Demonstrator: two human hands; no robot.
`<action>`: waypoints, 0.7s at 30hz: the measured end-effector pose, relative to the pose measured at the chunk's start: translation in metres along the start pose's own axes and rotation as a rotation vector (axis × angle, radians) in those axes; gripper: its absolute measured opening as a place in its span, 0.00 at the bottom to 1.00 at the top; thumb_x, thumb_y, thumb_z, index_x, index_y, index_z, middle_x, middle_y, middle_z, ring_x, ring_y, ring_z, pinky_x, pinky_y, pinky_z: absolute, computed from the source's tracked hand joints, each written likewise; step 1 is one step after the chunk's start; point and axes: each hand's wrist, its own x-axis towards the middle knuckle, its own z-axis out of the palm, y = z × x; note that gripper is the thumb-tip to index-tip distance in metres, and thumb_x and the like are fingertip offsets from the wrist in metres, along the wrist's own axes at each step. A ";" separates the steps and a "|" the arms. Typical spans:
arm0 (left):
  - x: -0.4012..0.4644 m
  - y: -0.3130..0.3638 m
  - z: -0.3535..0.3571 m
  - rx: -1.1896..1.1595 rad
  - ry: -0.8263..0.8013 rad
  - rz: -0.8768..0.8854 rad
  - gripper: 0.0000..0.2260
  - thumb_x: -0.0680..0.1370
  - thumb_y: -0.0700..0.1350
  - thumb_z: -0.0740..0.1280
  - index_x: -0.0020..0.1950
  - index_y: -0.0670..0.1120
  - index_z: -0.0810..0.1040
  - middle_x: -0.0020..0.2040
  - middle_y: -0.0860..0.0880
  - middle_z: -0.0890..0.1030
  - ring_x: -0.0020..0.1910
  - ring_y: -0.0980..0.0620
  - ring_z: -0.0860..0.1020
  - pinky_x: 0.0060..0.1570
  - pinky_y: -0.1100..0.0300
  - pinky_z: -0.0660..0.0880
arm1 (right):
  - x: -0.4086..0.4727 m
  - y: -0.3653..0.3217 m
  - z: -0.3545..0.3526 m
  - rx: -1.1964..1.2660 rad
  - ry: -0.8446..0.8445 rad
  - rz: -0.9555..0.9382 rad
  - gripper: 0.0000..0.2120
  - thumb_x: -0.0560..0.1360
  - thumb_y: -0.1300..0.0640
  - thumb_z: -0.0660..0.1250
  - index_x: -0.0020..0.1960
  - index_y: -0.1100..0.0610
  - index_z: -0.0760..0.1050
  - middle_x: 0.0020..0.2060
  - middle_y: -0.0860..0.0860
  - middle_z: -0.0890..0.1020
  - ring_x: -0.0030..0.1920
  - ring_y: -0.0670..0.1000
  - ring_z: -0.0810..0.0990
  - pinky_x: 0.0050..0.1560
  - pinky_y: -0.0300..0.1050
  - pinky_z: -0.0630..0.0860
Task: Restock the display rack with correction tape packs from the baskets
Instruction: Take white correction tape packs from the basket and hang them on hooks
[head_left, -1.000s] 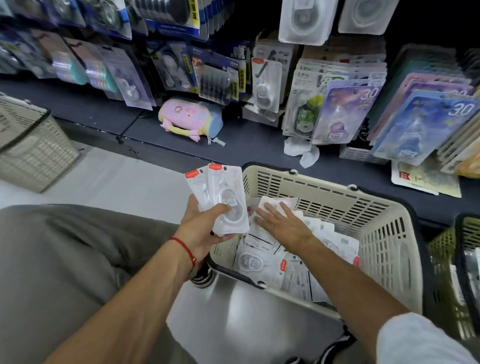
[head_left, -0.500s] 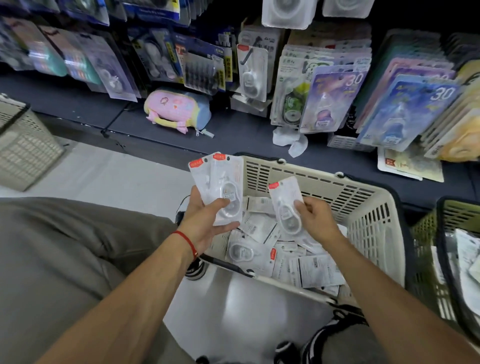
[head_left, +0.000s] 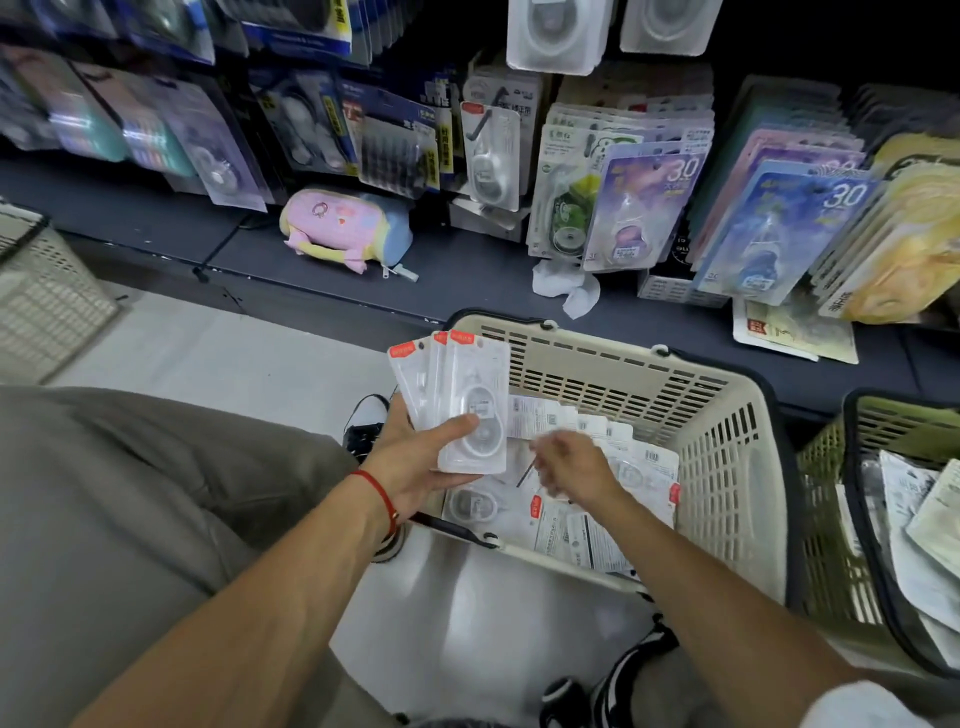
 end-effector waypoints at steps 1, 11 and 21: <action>0.000 0.002 -0.005 -0.023 -0.002 -0.003 0.31 0.73 0.37 0.80 0.70 0.56 0.73 0.61 0.50 0.85 0.57 0.42 0.86 0.47 0.35 0.84 | 0.001 0.014 0.002 -0.253 -0.054 0.046 0.09 0.82 0.53 0.69 0.57 0.57 0.82 0.48 0.53 0.84 0.43 0.54 0.83 0.48 0.52 0.83; -0.005 0.006 -0.016 0.015 -0.035 0.049 0.31 0.72 0.38 0.81 0.68 0.59 0.74 0.59 0.52 0.86 0.55 0.45 0.87 0.47 0.34 0.83 | 0.011 0.021 0.007 -0.368 -0.158 0.023 0.01 0.79 0.60 0.70 0.49 0.56 0.80 0.44 0.51 0.86 0.44 0.52 0.83 0.48 0.45 0.79; -0.002 0.009 0.004 0.164 0.044 0.107 0.30 0.72 0.39 0.81 0.66 0.59 0.73 0.62 0.49 0.82 0.59 0.43 0.84 0.44 0.39 0.85 | 0.007 -0.028 -0.058 -0.225 0.085 -0.203 0.05 0.81 0.52 0.71 0.47 0.50 0.80 0.46 0.49 0.85 0.47 0.50 0.82 0.50 0.50 0.79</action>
